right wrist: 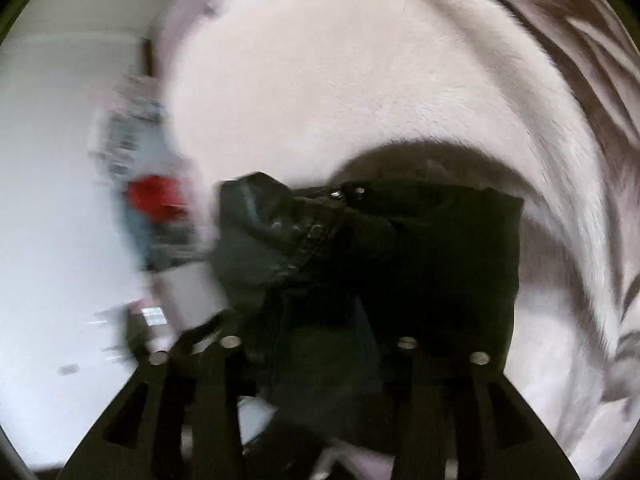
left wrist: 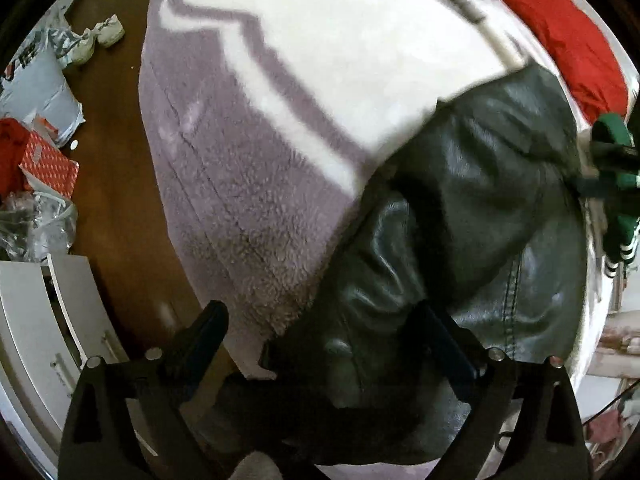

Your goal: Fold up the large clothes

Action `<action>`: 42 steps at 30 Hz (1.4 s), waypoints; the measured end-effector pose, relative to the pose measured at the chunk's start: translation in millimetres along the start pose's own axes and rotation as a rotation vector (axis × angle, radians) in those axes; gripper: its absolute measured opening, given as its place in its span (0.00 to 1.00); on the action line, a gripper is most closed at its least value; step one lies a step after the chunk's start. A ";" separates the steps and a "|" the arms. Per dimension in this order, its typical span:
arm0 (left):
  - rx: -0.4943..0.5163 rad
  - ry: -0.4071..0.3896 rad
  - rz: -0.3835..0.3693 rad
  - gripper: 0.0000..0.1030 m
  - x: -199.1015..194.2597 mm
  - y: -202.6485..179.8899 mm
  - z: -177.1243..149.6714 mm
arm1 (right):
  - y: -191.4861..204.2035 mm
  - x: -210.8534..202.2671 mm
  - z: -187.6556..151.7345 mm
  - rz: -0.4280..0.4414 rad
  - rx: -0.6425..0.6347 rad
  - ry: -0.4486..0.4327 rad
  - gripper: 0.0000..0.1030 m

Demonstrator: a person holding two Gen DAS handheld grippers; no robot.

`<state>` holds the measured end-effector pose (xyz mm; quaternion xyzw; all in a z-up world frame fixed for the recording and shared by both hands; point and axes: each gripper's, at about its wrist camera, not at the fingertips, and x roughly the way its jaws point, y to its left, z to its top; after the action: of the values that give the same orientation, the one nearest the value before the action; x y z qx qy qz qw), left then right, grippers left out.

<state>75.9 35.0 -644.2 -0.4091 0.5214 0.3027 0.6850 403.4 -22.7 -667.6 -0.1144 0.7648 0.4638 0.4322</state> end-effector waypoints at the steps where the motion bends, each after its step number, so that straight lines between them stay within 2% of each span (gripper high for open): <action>1: 0.001 -0.015 0.000 0.96 -7.1 0.4 1.4 | -9.2 -12.1 -6.1 0.024 0.000 -0.024 0.86; 2: -0.001 -0.030 -0.005 0.96 -13.5 1.7 2.6 | -22.6 -25.4 -9.5 0.016 0.000 -0.053 0.94; 3: -0.005 -0.040 -0.006 0.96 -16.8 2.0 2.8 | -31.0 -30.0 -13.2 0.003 0.000 -0.067 0.93; 5: -0.023 -0.070 -0.014 0.96 -25.8 6.8 4.8 | -58.2 -21.9 -14.7 0.010 0.024 -0.033 0.93; 7: -0.041 -0.090 -0.022 0.96 -32.6 10.0 6.9 | -93.6 -0.1 -23.3 0.109 0.053 0.052 0.93; 8: -0.047 -0.097 -0.020 0.96 -34.8 12.0 7.5 | -107.3 8.3 -37.6 0.140 0.053 0.081 0.93; 9: -0.050 -0.100 -0.016 0.96 -34.8 13.3 8.3 | -116.1 27.4 -37.4 0.172 0.052 0.119 0.93; 10: -0.055 -0.102 -0.004 0.96 -35.9 15.8 8.4 | -118.5 52.6 -43.3 0.209 0.046 0.162 0.94; 11: -0.057 -0.100 0.008 0.96 -36.5 16.8 8.5 | -119.9 74.6 -39.6 0.281 0.047 0.192 0.96; 12: -0.056 -0.098 0.023 0.96 -36.5 19.6 8.6 | -116.2 87.6 -36.3 0.312 0.041 0.184 0.97; 14: -0.051 -0.103 0.055 0.96 -40.1 19.0 6.3 | -101.1 96.8 -32.3 0.311 -0.001 0.095 0.97; 15: -0.048 -0.107 0.072 0.96 -41.9 20.9 5.0 | -106.6 86.1 -43.4 0.298 0.006 0.052 0.95; 17: -0.052 -0.115 0.098 0.96 -46.2 24.4 3.2 | -104.8 74.6 -57.6 0.291 0.055 -0.065 0.78; 18: -0.057 -0.120 0.107 0.96 -49.2 27.0 2.6 | -108.6 68.3 -66.8 0.310 0.109 -0.110 0.65; 19: -0.062 -0.127 0.112 0.96 -53.4 27.2 3.1 | -111.8 63.7 -75.0 0.328 0.154 -0.147 0.59; 23: -0.074 -0.161 0.128 0.96 -69.7 25.5 6.6 | -129.9 35.5 -139.5 0.395 0.371 -0.414 0.52; 26: -0.067 -0.170 0.102 0.96 -76.3 15.3 6.9 | -155.4 27.3 -215.5 0.447 0.652 -0.675 0.53; 27: -0.059 -0.162 0.092 0.96 -73.8 9.6 6.3 | -159.5 31.9 -230.6 0.420 0.698 -0.690 0.63; 28: -0.046 -0.149 0.084 0.96 -68.2 2.2 4.1 | -162.4 44.2 -237.6 0.385 0.737 -0.631 0.76; 29: -0.028 -0.128 0.074 0.96 -60.6 -6.1 1.8 | -168.2 63.7 -243.5 0.367 0.794 -0.485 0.80; 32: 0.019 -0.070 0.042 0.96 -40.0 -33.6 -6.6 | -176.5 80.6 -256.0 0.439 0.811 -0.292 0.80; 33: 0.033 -0.057 0.019 0.96 -34.1 -44.5 -10.6 | -175.2 72.1 -257.2 0.407 0.787 -0.282 0.80; 35: 0.043 -0.039 -0.020 0.96 -24.5 -61.4 -15.6 | -166.3 42.2 -254.2 0.256 0.684 -0.284 0.80; 36: 0.043 -0.034 -0.038 0.96 -19.8 -68.9 -16.7 | -161.8 30.5 -251.2 0.211 0.645 -0.291 0.80; 39: 0.051 -0.033 -0.070 0.96 -6.4 -90.5 -13.8 | -137.6 -8.7 -231.6 0.071 0.493 -0.345 0.80; 40: 0.060 -0.032 -0.069 0.96 -2.2 -95.6 -13.2 | -126.3 -22.5 -218.7 0.015 0.433 -0.370 0.80; 42: 0.088 -0.023 -0.038 0.96 12.4 -108.0 -9.4 | -123.1 -57.2 -187.9 -0.030 0.353 -0.393 0.80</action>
<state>165.8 -25.4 -630.9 -0.3850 0.5183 0.2710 0.7139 404.4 -254.4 -662.1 0.0437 0.7334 0.3303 0.5925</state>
